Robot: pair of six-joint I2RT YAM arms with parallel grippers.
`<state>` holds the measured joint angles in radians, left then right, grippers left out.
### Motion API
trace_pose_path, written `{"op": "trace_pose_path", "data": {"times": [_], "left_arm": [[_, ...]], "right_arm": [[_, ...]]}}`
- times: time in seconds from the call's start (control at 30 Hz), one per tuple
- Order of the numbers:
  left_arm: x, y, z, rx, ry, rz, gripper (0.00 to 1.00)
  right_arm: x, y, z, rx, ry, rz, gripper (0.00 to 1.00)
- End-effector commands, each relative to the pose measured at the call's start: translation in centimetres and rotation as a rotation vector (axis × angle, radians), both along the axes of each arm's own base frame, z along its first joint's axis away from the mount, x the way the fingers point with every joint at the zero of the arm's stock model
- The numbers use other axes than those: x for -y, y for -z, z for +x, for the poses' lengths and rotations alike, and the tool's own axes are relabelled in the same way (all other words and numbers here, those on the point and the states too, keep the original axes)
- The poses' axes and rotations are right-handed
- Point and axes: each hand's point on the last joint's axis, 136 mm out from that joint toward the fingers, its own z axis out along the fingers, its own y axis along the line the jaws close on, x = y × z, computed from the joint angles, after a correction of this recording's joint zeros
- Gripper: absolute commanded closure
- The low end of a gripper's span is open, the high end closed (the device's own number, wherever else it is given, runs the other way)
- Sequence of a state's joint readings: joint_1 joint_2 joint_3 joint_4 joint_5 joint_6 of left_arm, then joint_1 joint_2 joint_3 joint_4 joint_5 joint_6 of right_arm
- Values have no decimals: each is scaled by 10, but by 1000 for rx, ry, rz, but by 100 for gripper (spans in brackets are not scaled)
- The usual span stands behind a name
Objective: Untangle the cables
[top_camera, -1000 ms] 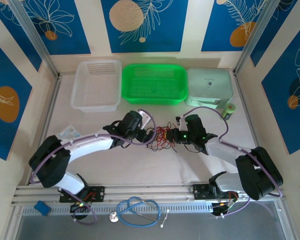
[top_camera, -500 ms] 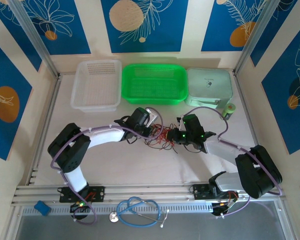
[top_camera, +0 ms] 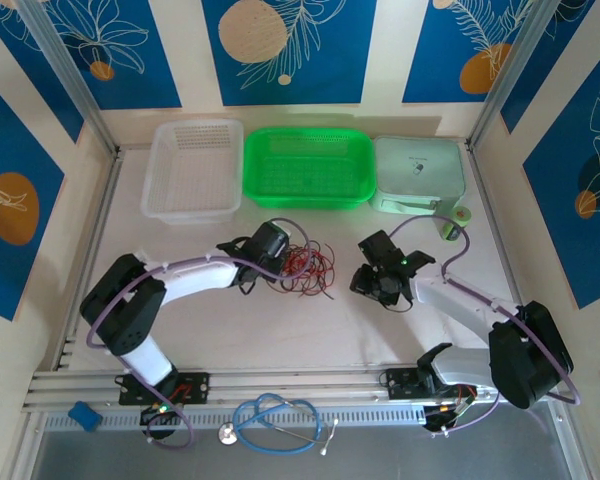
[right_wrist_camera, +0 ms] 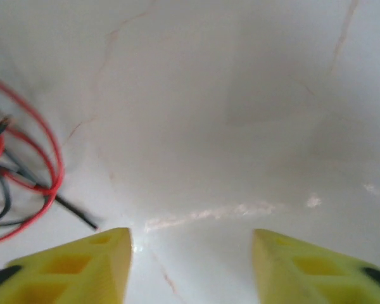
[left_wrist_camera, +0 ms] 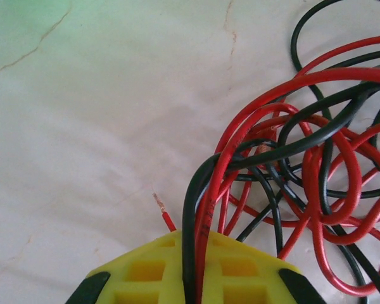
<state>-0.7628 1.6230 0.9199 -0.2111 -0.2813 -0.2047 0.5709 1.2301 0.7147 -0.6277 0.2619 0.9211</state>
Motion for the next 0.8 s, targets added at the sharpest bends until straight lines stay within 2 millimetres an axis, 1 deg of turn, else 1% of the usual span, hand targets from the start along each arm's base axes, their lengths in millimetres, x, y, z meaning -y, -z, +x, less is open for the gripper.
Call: {"op": "trace_pose_path", "data": {"times": [0.0, 0.07, 0.1, 0.17, 0.23, 0.3, 0.4, 0.5, 0.57, 0.63, 0.7, 0.73, 0.77], "left_arm": [[-6, -11, -7, -17, -12, -31, 100], [-3, -16, -11, -25, -3, -56, 100], [-1, -19, -12, -31, 3, -74, 100], [5, -21, -17, -51, 20, -116, 100], [11, -23, -22, -71, 33, -159, 100], [15, -24, -26, -83, 40, -194, 100], [17, -22, -32, -95, 51, -229, 100], [17, -21, -36, -92, 57, -255, 100], [15, -22, -41, -87, 67, -269, 100], [14, -24, -44, -77, 79, -283, 100], [12, -27, -48, -62, 90, -296, 100], [10, -28, -50, -56, 94, -303, 100], [8, -30, -53, -49, 102, -310, 100]], "right_arm": [[-23, -40, 9, 68, -83, 48, 35], [-42, -56, 18, 73, -107, 123, 29], [-52, -61, 23, 64, -115, 154, 27], [-69, -66, 34, 36, -118, 197, 26], [-88, -64, 44, -3, -125, 238, 25], [-104, -58, 55, -50, -125, 251, 26], [-118, -38, 67, -120, -126, 218, 27], [-130, -15, 73, -200, -136, 201, 30], [-138, 1, 73, -255, -143, 190, 34], [-139, 14, 71, -296, -140, 162, 40], [-132, 23, 67, -318, -125, 130, 47], [-127, 26, 66, -321, -114, 115, 52], [-121, 27, 64, -321, -108, 101, 61]]}}
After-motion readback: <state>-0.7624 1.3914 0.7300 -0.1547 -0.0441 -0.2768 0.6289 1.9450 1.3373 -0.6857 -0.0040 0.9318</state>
